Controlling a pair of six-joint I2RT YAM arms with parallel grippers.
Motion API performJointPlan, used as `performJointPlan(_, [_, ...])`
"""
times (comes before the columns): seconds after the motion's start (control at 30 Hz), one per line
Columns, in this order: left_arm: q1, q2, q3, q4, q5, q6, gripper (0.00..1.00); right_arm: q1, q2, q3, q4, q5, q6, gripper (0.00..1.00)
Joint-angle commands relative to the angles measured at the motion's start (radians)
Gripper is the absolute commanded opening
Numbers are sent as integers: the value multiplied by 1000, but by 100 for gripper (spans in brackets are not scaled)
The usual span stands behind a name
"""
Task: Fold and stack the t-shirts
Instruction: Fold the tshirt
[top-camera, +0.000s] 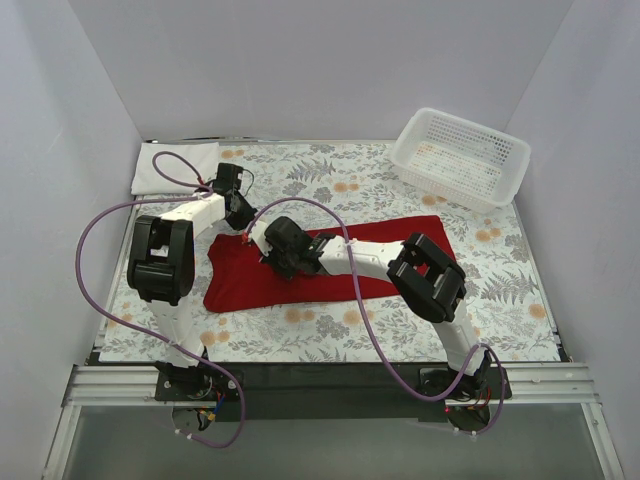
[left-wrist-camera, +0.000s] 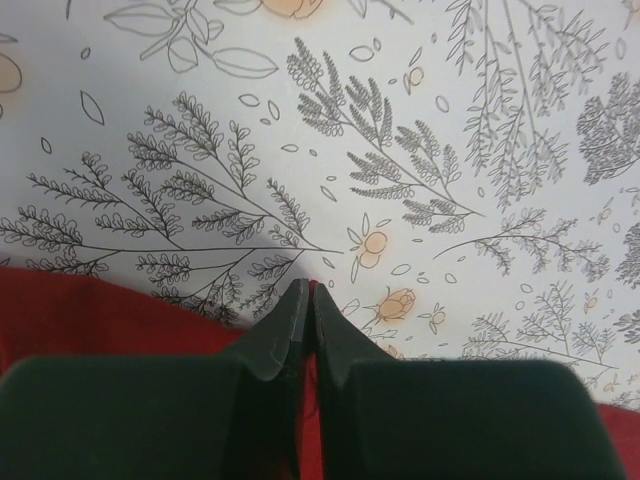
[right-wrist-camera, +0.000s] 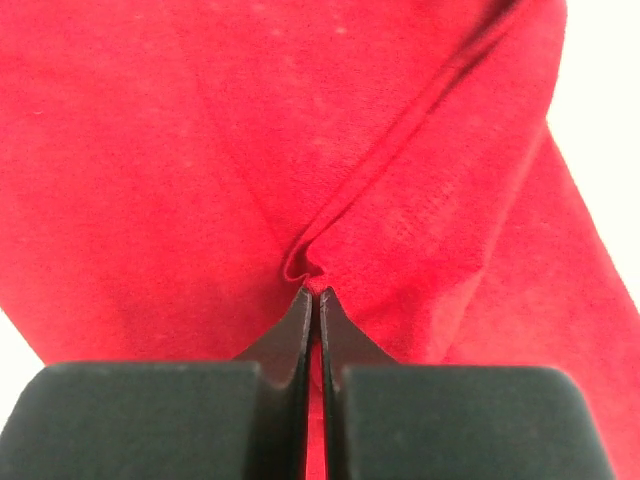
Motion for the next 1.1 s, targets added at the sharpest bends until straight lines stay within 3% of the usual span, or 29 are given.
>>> performJointPlan(0.0, [2,-56,57,-14,-57,16,0,4,-61,43,16,78,-41,1])
performJointPlan(0.27, [13,-73,99,-53,-90,16,0,-22,-106,21,36,129,-60,1])
performJointPlan(1.07, [33,-90,69,-78,-110,-4,0,-149,-155,-32,111,17,28,1])
